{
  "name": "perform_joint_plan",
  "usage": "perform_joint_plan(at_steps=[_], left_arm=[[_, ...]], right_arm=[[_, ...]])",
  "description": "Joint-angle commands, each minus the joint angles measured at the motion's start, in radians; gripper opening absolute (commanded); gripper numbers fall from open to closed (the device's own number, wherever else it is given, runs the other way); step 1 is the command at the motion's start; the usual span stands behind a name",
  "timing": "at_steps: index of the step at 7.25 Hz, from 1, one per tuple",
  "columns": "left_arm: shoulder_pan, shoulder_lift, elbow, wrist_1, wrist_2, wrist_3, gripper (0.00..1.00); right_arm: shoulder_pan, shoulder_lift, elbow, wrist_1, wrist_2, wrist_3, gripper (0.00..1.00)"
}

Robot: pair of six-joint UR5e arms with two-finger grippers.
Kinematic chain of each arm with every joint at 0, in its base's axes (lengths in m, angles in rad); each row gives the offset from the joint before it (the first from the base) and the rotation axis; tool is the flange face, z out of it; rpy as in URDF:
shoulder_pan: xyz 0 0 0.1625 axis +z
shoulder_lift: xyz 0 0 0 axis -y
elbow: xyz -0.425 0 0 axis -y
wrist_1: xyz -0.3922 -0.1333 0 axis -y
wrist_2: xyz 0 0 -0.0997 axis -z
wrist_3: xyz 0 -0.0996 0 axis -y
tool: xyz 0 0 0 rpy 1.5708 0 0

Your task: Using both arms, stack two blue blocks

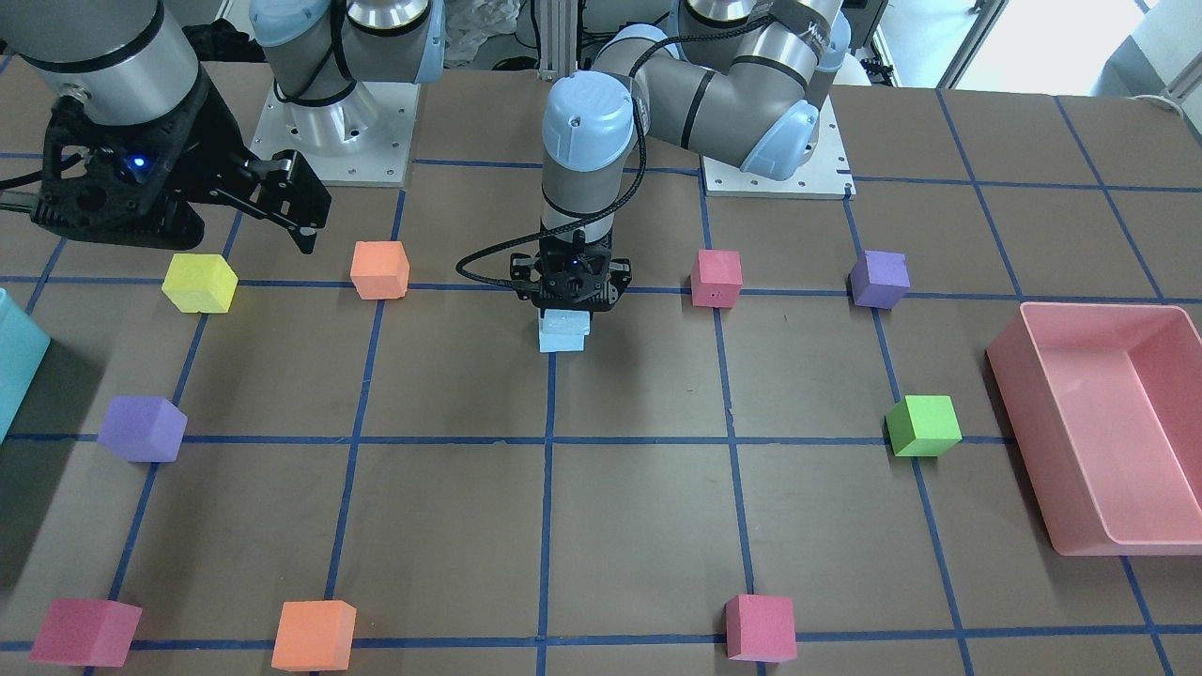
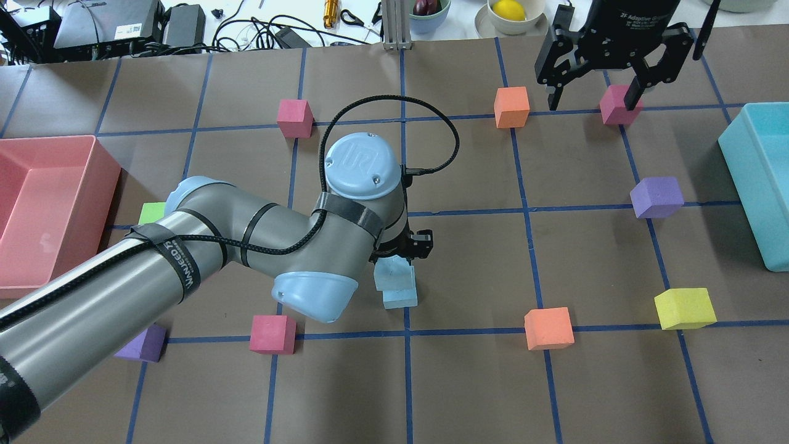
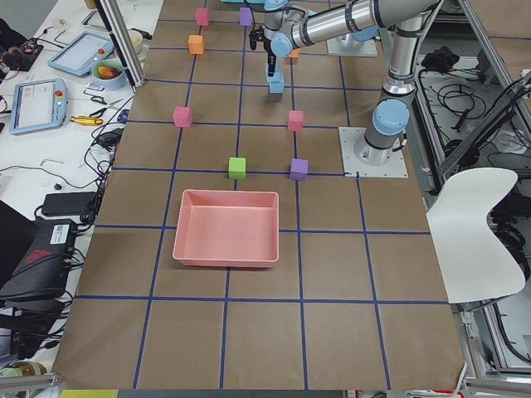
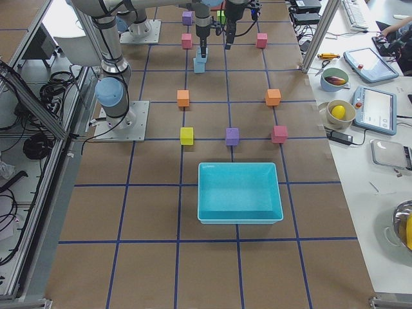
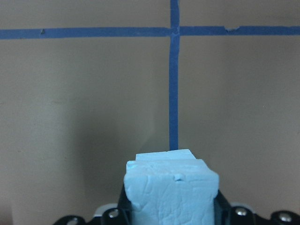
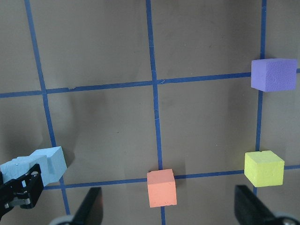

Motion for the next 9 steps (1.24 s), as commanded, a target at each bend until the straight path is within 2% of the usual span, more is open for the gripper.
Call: perform_joint_plan(at_steps=[1, 4, 5, 6, 8, 9], left_arm=[[-0.001, 0.001, -0.027, 0.01, -0.002, 0.003, 1.0], [0.024, 0.042, -0.006, 0.015, -0.006, 0.052, 1.0], [0.065, 0.066, 0.045, -0.002, -0.043, 0.121, 1.0], [0.122, 0.088, 0.119, -0.101, -0.116, 0.123, 1.0], [0.237, 0.119, 0.328, -0.422, -0.135, 0.178, 1.0], [0.328, 0.125, 0.405, -0.57, -0.124, 0.362, 1.0]], right_arm=[[-0.006, 0.001, 0.004, 0.046, -0.001, -0.003, 1.0], [-0.006, -0.002, 0.005, 0.035, 0.001, -0.004, 1.0], [-0.006, -0.001, 0.005, 0.033, 0.002, 0.0, 1.0], [-0.006, -0.001, 0.005, 0.033, 0.002, -0.001, 1.0], [-0.006, -0.004, 0.005, 0.033, 0.002, -0.001, 1.0], [-0.006, -0.002, 0.005, 0.032, 0.001, -0.001, 1.0]])
